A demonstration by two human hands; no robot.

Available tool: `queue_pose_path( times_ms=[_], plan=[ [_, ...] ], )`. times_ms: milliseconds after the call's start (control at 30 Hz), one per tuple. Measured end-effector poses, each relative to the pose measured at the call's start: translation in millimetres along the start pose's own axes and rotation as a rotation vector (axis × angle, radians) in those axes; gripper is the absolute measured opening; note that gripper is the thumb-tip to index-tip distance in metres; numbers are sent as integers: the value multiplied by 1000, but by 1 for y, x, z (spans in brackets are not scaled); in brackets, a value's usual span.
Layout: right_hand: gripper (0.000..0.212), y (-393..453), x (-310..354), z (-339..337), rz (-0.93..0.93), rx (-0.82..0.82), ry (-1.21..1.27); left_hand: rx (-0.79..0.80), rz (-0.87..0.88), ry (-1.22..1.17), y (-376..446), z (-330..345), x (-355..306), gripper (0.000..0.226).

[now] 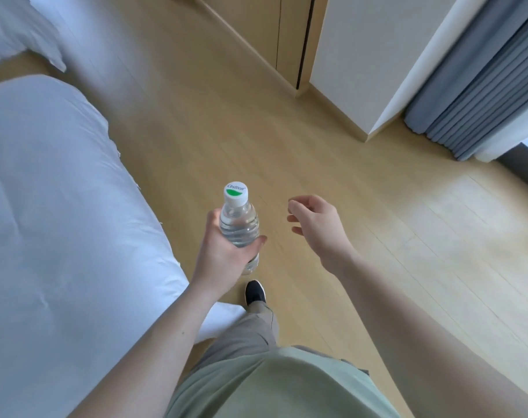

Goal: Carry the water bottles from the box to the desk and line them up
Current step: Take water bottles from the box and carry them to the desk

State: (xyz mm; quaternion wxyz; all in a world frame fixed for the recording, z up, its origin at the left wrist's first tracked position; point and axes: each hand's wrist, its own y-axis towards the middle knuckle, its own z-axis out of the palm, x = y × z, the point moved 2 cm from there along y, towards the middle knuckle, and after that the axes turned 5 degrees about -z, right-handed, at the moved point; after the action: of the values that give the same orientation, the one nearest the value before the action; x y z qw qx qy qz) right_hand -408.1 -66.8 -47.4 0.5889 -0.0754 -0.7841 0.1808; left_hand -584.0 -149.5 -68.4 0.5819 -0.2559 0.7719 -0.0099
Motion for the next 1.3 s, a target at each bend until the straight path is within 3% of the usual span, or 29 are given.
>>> queue_pose_path(
  times_ms=[200,400,1033,1300],
  plan=[
    [19,82,50,40,-22,61,-3,-39,6,-17,80,-32,-23,63],
    [14,153,83,65,-44,86,-15,-76,-13,-23,150,-50,-45,62],
    [13,466,219,119,-59,281,-16,-282,-137,-4,425,-45,-147,65],
    [17,556,267,147,-74,336,-28,-328,-143,-5,522,-59,-184,65]
  ],
)
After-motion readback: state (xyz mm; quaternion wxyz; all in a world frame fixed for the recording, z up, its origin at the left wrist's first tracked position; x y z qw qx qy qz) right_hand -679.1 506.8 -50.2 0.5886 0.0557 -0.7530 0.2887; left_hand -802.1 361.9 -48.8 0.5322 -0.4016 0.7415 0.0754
